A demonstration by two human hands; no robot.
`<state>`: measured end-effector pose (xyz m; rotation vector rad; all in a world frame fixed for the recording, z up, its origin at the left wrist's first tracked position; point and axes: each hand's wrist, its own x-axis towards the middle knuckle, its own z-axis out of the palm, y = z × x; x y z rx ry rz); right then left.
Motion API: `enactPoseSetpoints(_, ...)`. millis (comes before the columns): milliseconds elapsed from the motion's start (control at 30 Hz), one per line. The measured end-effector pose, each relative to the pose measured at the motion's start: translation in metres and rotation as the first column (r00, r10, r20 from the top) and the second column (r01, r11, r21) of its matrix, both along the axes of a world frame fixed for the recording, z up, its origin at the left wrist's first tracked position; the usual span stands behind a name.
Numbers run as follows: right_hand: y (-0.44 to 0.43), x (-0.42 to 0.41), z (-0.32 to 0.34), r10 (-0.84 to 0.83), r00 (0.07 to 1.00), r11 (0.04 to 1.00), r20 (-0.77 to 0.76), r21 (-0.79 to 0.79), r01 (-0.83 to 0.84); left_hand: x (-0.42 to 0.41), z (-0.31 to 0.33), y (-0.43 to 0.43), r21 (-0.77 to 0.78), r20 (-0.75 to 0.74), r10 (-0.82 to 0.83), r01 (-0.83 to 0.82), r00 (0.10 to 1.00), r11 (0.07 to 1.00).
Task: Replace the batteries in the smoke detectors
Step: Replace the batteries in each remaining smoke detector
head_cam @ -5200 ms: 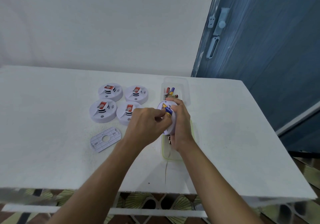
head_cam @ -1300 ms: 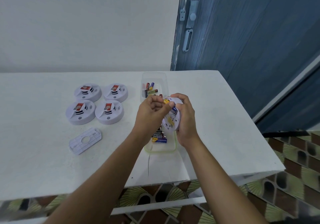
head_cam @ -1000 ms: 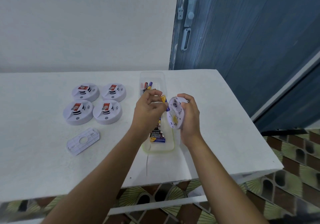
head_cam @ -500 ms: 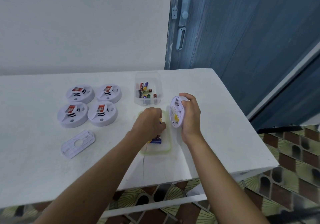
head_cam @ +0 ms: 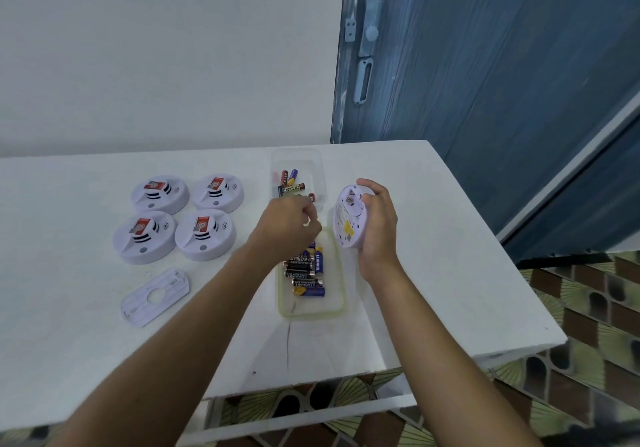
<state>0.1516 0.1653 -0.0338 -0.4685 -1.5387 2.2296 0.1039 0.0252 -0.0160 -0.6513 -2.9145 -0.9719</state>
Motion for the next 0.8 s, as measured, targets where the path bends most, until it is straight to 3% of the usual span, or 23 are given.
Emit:
enactPoseSetpoints(100,0.0,-0.009,0.003,0.006,1.0,0.999,-0.014,-0.044,-0.006,-0.017,0.011,-0.001,0.056,-0.042,-0.008,0.01,0.999,0.998)
enactPoseSetpoints(233,0.003,-0.02,0.007,-0.015,1.0,0.995,-0.018,-0.096,0.013,-0.056,0.008,0.002,0.01,-0.068,0.017,-0.016,0.998,1.0)
enactPoseSetpoints(333,0.007,-0.028,0.011,-0.033,0.999,0.992,-0.008,-0.125,0.032,-0.083,0.004,0.006,-0.156,-0.075,-0.038,0.026,0.996,0.987)
enactPoseSetpoints(467,0.015,-0.039,0.014,-0.04,0.999,0.989,0.016,-0.139,0.042,-0.107,0.003,0.013,-0.448,-0.072,-0.11,0.066,0.991,0.892)
enactPoseSetpoints(800,0.023,-0.054,0.011,-0.035,0.998,0.99,0.057,-0.132,0.042,-0.13,-0.015,0.026,-0.651,-0.083,-0.033,-0.03,0.996,0.758)
